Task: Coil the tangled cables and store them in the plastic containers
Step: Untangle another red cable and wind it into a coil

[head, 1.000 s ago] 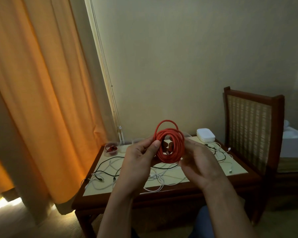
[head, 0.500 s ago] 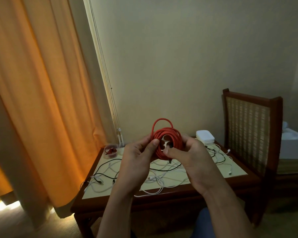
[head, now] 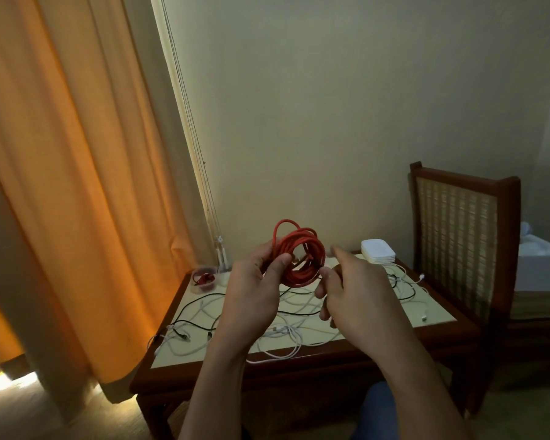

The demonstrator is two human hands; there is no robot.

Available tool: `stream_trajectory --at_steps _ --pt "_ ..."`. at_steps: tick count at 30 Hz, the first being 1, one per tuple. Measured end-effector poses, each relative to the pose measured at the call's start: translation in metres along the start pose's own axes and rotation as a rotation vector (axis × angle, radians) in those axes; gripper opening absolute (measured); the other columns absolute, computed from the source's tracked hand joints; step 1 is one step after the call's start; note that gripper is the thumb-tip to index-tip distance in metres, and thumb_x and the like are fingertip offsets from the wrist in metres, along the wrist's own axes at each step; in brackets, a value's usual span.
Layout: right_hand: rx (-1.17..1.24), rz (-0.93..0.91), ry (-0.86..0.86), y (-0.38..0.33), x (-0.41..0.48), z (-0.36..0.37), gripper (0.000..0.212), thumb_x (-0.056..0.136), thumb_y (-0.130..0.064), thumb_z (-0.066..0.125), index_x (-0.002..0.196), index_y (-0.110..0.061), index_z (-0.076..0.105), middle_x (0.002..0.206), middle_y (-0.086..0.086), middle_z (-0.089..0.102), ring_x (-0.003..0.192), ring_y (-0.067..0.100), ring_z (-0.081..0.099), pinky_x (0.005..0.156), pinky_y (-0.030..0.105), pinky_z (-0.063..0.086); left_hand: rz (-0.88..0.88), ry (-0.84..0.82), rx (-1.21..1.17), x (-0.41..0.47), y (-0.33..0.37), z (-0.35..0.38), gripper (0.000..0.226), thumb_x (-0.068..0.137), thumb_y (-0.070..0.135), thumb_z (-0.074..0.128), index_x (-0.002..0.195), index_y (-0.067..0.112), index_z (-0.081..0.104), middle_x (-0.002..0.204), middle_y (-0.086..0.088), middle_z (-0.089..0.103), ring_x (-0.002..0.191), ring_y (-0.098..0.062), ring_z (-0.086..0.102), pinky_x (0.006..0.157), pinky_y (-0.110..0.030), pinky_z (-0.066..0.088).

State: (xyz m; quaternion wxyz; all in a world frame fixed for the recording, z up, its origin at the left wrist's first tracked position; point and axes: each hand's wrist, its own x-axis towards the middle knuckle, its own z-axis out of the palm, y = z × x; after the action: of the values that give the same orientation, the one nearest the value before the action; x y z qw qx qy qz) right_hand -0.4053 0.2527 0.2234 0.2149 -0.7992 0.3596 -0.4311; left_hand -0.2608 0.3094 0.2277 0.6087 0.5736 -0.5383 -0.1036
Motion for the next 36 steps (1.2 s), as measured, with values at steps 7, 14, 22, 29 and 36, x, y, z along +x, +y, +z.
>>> stream_trajectory --at_steps 7,14,22,29,36 --pt "-0.048 -0.220 0.207 0.020 0.007 -0.010 0.023 0.101 -0.012 0.049 0.110 -0.016 0.071 0.091 -0.011 0.059 0.091 -0.003 0.054 0.073 0.005 0.037 -0.111 0.087 -0.104 0.002 -0.012 -0.015 0.021 0.105 0.019 0.054 0.113 0.024 0.072 0.096 0.002 0.077 0.099 -0.014 0.073 0.100 -0.045 0.056" --pt "0.087 -0.200 0.183 0.033 0.009 -0.008 0.029 0.105 -0.036 0.047 0.087 -0.024 0.066 0.079 -0.016 0.060 0.080 0.002 0.058 0.063 0.012 0.037 -0.120 0.057 -0.137 0.000 -0.013 -0.011 0.022 0.106 0.017 0.051 0.111 0.014 0.072 0.096 -0.004 0.078 0.097 -0.017 0.074 0.096 -0.044 0.059" --pt "-0.201 -0.306 -0.062 0.037 0.010 -0.011 0.020 0.095 -0.040 0.064 0.112 -0.044 0.073 0.087 -0.026 0.071 0.087 0.000 0.062 0.091 0.046 0.046 -0.112 0.007 -0.160 0.000 -0.014 -0.013 0.028 0.106 0.017 0.051 0.129 0.017 0.066 0.106 0.000 0.078 0.105 -0.014 0.073 0.094 -0.033 0.057" --pt "-0.327 -0.234 0.497 0.043 0.025 -0.008 0.015 0.091 -0.025 0.068 0.103 -0.024 0.076 0.106 -0.004 0.064 0.106 0.021 0.047 0.092 0.037 0.023 -0.147 0.004 -0.303 0.001 -0.019 -0.022 0.023 0.104 0.012 0.052 0.120 0.011 0.069 0.094 -0.003 0.076 0.102 -0.025 0.073 0.094 -0.039 0.059" --pt "-0.144 -0.234 0.440 0.052 0.039 -0.001 0.013 0.086 -0.016 0.077 0.098 -0.020 0.080 0.086 -0.005 0.066 0.084 0.016 0.058 0.077 0.043 0.050 -0.204 -0.055 -0.437 0.001 -0.024 -0.023 0.024 0.104 0.011 0.051 0.112 0.007 0.073 0.095 -0.009 0.073 0.103 -0.028 0.071 0.096 -0.047 0.057"
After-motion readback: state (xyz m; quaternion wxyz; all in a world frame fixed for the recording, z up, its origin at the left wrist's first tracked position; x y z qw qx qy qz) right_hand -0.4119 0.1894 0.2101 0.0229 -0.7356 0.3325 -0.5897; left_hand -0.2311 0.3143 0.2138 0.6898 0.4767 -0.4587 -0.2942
